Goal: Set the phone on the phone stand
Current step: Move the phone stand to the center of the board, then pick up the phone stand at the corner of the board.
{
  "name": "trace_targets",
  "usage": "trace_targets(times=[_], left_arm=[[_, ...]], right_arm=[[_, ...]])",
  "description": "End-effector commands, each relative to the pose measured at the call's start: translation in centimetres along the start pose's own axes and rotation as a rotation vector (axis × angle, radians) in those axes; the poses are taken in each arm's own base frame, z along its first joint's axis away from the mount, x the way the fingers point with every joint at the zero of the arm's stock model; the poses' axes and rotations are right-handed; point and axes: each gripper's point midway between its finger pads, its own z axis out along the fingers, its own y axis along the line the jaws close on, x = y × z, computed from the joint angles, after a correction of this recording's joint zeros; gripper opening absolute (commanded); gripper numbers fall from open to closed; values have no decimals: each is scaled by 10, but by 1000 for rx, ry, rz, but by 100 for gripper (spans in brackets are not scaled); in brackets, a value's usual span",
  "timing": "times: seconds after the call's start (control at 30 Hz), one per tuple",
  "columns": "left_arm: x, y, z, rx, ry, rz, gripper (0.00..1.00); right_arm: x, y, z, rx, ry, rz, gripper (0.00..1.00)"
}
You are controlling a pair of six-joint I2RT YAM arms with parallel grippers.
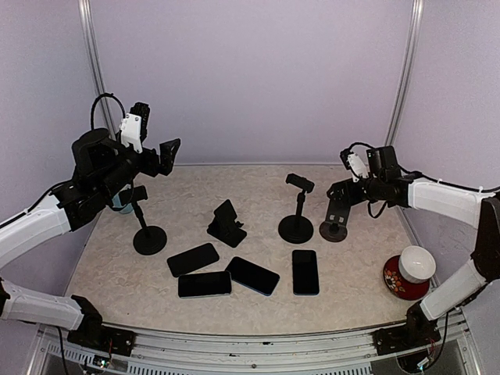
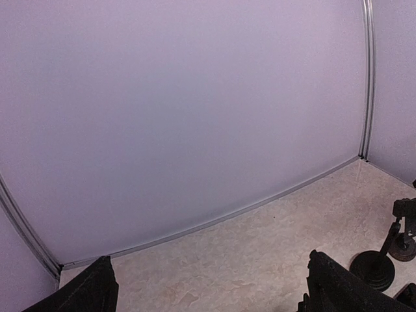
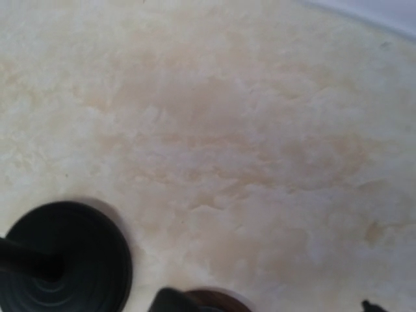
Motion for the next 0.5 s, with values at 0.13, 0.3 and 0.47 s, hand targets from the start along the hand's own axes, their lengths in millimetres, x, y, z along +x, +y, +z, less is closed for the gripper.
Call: trace_targets(times=[0.13,0.3,0.47], left_arm=[[0,0,1,-12,-10,13,99],[0,1,1,-17,-9,15,99],[0,0,1,-16,-11,15,99]], right_arm=[[-19,26,-45,29,-45,-28,100],[-7,68,-57,-23,-7,-56,100],[13,78,-62,12,29,-10,100]])
